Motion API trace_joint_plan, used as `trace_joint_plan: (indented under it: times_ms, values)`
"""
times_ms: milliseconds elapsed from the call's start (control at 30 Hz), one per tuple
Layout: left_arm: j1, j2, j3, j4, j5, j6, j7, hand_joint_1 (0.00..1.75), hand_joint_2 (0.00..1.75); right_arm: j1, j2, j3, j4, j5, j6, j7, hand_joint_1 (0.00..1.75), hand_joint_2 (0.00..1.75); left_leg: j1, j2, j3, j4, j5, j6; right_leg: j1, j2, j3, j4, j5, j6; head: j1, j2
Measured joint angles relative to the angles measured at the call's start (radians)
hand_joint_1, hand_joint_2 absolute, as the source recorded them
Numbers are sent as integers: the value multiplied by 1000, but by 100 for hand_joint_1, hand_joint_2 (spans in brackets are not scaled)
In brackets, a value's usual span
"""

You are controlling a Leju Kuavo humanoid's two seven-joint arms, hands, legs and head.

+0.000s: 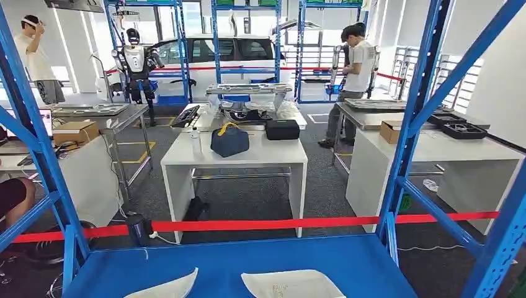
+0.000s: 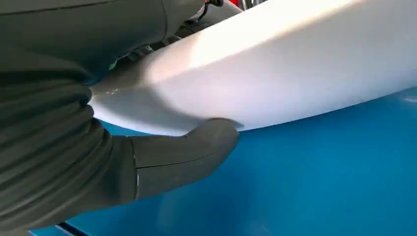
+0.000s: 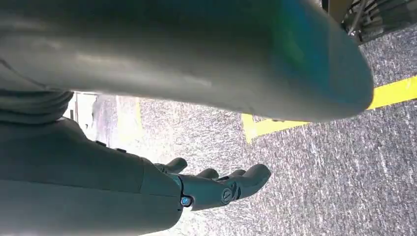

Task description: Take the parts from the cabinet and place them on the table.

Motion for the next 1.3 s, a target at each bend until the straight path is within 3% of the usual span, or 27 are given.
trace_joint_plan:
  times_ms: [167,233,267,400,467,533,600,700,967,1067,1300]
  values:
    - [2,-13,0,-1,4,36,-2,175,175,0,0,0,0,0,0,0,0,0,0,0,0,0,0,0,0,0,0,0,0,0,0,0]
    - [5,-19,0,-6,45,31,-32,175,175,0,0,-1,0,0,0,0,0,0,0,0,0,0,0,0,0,0,0,0,0,0,0,0]
    - [7,-22,3,-13,79,12,-51,175,175,0,0,-2,0,0,0,0,0,0,0,0,0,0,0,0,0,0,0,0,0,0,0,0]
    - [23,-37,47,-75,325,-175,-139,175,175,0,0,-13,0,-3,-3,-6,0,0,0,0,-1,0,0,0,0,0,-1,0,0,0,0,0]
    - [45,-43,92,-146,518,-302,-163,175,175,1,1,-18,0,-3,-3,-14,0,0,0,1,-1,0,0,0,0,0,-2,0,0,0,0,0]
    - [71,-47,148,-250,712,-408,-150,175,175,2,2,-19,0,-3,-4,-18,0,0,0,1,-2,0,0,0,0,1,-3,0,0,0,0,0]
    - [78,-48,185,-327,787,-434,-125,175,175,2,2,-21,0,-3,-3,-18,0,0,0,0,-3,0,0,0,0,0,-3,0,0,0,0,0]
    - [92,-48,217,-397,796,-444,-116,175,175,2,3,-24,0,-3,-3,-18,0,0,0,0,-3,0,0,0,0,0,-3,0,0,0,0,0]
    - [116,-48,246,-469,819,-458,-128,175,175,2,3,-25,0,-3,-3,-19,0,0,0,0,-3,0,0,0,0,0,-3,0,0,0,0,0]
    - [133,-48,254,-521,920,-511,-150,175,175,2,3,-26,0,-3,-3,-28,0,0,0,0,-3,0,0,0,0,0,-3,0,0,0,0,0]
    - [211,-46,293,-725,1204,-641,-94,175,175,2,3,-36,0,-2,-1,-34,0,0,0,0,-4,0,0,0,0,0,-4,0,0,0,0,0]
